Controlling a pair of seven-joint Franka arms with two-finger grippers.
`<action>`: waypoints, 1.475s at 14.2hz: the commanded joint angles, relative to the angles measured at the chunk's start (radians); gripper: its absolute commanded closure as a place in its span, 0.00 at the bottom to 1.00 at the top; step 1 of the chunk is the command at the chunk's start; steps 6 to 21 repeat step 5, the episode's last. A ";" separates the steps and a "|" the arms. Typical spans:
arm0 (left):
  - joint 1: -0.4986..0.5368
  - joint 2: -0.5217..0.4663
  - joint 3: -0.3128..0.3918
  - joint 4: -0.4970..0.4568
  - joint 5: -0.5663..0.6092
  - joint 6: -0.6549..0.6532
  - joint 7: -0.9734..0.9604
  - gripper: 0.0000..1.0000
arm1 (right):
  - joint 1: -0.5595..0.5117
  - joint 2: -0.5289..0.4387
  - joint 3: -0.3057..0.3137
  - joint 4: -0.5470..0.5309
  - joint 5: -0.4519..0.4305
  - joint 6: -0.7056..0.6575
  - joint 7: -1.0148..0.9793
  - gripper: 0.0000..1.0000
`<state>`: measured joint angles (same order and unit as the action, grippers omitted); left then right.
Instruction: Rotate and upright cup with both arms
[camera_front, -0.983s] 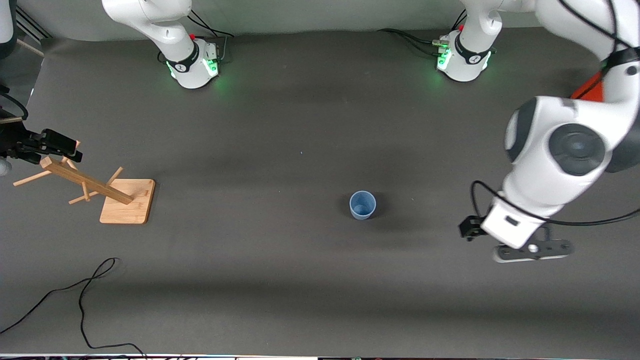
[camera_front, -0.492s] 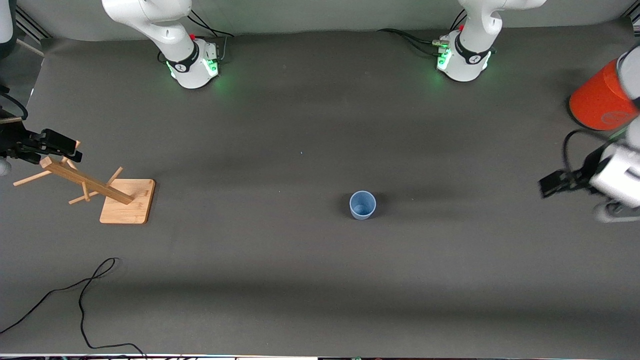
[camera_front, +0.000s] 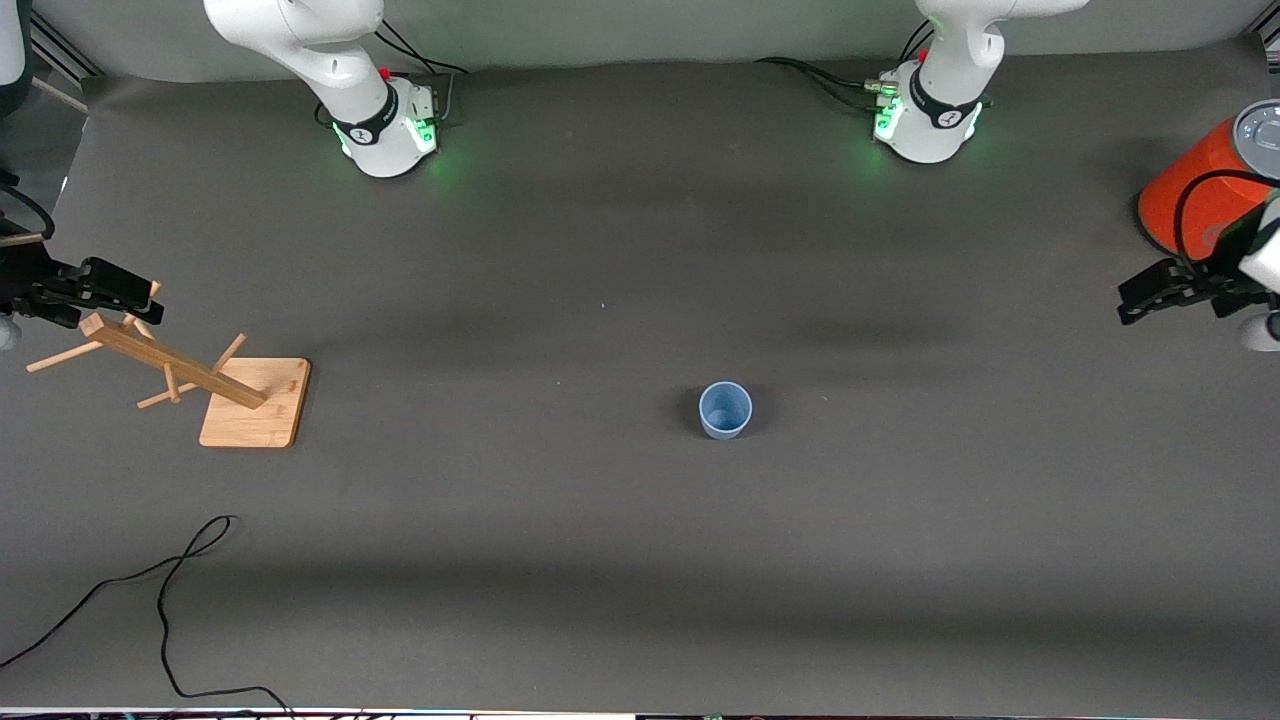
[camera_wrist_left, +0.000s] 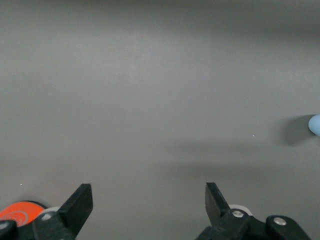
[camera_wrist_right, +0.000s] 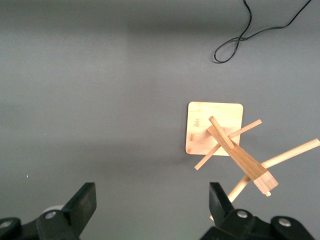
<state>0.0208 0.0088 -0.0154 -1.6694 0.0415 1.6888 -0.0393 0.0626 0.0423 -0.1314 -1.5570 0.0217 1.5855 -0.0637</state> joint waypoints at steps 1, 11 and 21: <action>0.021 -0.009 -0.020 -0.010 -0.014 -0.003 0.009 0.00 | 0.000 -0.010 -0.001 -0.002 0.001 -0.005 -0.011 0.00; 0.031 0.009 -0.018 0.028 -0.014 -0.038 0.003 0.00 | 0.002 -0.009 -0.001 -0.003 0.001 -0.005 -0.011 0.00; 0.031 0.009 -0.018 0.028 -0.014 -0.038 0.003 0.00 | 0.002 -0.009 -0.001 -0.003 0.001 -0.005 -0.011 0.00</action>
